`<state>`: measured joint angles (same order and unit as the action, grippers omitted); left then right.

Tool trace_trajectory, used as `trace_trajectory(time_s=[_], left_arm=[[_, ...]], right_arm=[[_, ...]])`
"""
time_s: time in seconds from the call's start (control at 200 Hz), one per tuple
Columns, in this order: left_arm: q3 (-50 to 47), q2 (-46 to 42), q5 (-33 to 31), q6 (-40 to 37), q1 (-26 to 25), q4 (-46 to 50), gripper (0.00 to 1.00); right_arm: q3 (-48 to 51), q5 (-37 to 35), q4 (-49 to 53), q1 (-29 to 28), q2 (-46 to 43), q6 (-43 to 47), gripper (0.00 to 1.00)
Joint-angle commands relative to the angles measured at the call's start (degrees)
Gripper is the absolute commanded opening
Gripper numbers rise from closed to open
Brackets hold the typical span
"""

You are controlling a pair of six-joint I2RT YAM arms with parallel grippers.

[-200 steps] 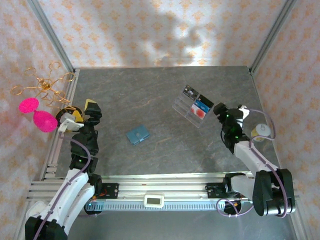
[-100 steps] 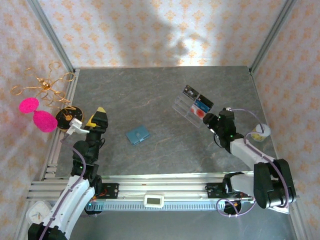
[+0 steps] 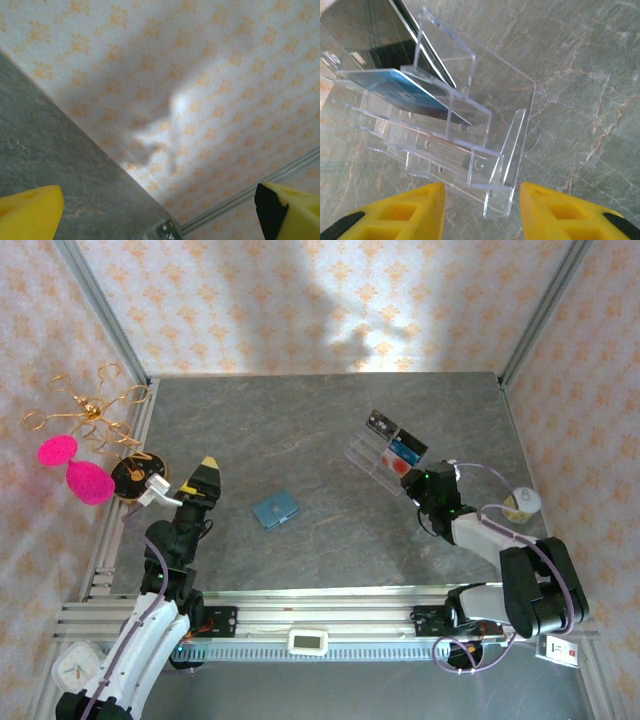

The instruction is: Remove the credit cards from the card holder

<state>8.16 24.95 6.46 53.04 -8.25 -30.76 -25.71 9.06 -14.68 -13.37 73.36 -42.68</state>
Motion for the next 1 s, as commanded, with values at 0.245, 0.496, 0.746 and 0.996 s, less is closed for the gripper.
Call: trace_trajectory(time_s=[0.245,0.496,0.746,0.996], left_arm=[[2.6,-0.5,4.7,-1.7,0.2,1.0,0.97],[3.5,-0.9,6.5,-2.3,0.1,1.1,0.97],[4.3,-1.0,8.0,-3.8,0.1,3.7,0.97],[4.1,-1.8,10.9,-4.5,0.1,6.8,0.96]], right_arm=[[-5.1,-4.1,0.3,-0.1,6.4,-0.3,0.39],[-6.7,-3.3,1.0,0.4,10.2,2.4,0.34],[-7.7,1.0,3.4,0.8,12.3,8.8,0.22],[-10.4,10.0,7.8,0.8,13.5,20.2,0.18]])
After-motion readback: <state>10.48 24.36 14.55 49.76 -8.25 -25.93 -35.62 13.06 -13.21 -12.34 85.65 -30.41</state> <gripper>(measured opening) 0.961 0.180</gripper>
